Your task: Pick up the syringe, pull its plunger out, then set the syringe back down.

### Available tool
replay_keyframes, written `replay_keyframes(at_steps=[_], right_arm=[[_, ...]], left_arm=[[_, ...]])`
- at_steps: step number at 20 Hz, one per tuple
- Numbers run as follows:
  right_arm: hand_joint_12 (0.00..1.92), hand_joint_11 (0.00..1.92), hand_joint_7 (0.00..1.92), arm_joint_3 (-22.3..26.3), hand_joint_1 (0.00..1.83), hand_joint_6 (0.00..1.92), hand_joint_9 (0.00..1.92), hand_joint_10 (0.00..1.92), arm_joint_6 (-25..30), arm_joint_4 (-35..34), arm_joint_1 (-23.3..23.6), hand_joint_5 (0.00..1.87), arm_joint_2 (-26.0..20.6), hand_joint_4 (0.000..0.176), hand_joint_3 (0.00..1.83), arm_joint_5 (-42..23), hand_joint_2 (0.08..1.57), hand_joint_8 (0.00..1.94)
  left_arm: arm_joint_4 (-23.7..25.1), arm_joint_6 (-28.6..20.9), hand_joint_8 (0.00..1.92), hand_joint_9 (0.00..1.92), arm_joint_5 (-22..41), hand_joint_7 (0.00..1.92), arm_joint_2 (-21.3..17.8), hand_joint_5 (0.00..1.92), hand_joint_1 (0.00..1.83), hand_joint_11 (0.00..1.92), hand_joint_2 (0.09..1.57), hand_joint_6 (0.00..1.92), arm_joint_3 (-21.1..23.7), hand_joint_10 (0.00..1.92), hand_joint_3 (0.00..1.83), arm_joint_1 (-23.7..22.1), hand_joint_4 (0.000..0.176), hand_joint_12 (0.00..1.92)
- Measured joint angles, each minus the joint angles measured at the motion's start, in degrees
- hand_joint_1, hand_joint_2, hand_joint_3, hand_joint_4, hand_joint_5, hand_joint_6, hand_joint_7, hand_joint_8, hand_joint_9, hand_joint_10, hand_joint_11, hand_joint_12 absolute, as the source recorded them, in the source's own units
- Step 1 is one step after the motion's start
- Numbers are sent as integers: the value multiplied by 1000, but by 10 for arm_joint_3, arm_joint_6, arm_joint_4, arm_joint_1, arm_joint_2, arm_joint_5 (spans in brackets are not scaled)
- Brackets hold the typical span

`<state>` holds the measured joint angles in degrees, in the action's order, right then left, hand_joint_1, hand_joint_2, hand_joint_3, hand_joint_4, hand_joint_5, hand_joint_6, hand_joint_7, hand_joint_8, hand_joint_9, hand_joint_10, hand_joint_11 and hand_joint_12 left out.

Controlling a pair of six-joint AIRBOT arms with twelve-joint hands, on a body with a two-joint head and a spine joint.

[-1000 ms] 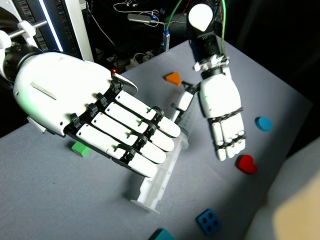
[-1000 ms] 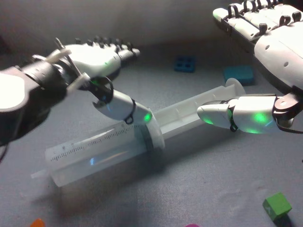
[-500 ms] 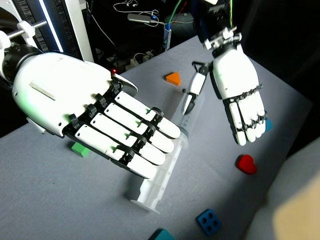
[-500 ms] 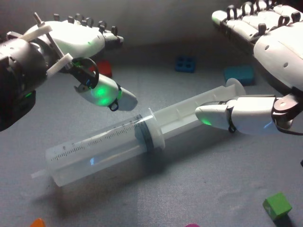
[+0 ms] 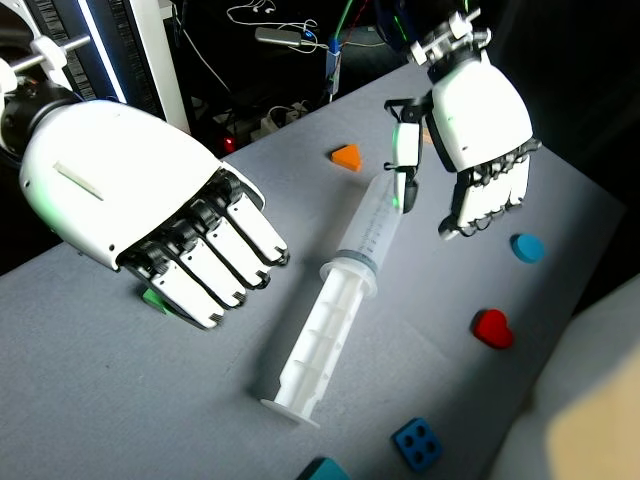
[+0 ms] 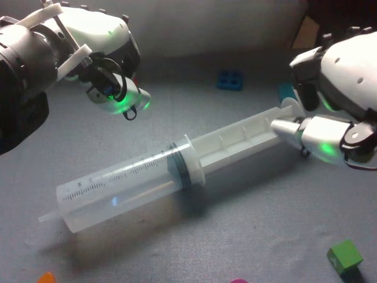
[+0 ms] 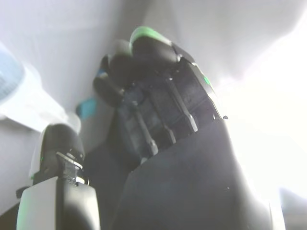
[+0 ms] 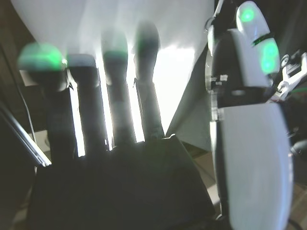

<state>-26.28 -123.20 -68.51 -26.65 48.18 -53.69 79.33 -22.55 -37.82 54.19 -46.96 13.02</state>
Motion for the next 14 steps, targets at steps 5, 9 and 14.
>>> replay_keyframes(at_steps=[5,9,14], right_arm=[[1921,1921,1543,26,614,1921,1725,1921,14,1,8,1266,-2,175,1,-34,1426,1941],[1921,1921,1554,33,650,1921,1734,1921,18,-1,22,1293,-2,176,2,-28,1435,1941],[1921,1921,1571,33,739,1921,1744,1921,10,12,34,1295,2,176,0,-18,1417,1941]], left_arm=[[-26,45,1921,1317,-23,1277,-19,1131,640,1410,1317,1921,27,1921,0,-23,0,1921],[-28,46,1921,1303,-29,1265,-31,1113,715,1390,1292,1921,45,1921,0,-30,0,1921],[-31,47,1921,1315,-30,1282,-41,1093,666,1388,1281,1921,70,1921,0,-33,0,1921]])
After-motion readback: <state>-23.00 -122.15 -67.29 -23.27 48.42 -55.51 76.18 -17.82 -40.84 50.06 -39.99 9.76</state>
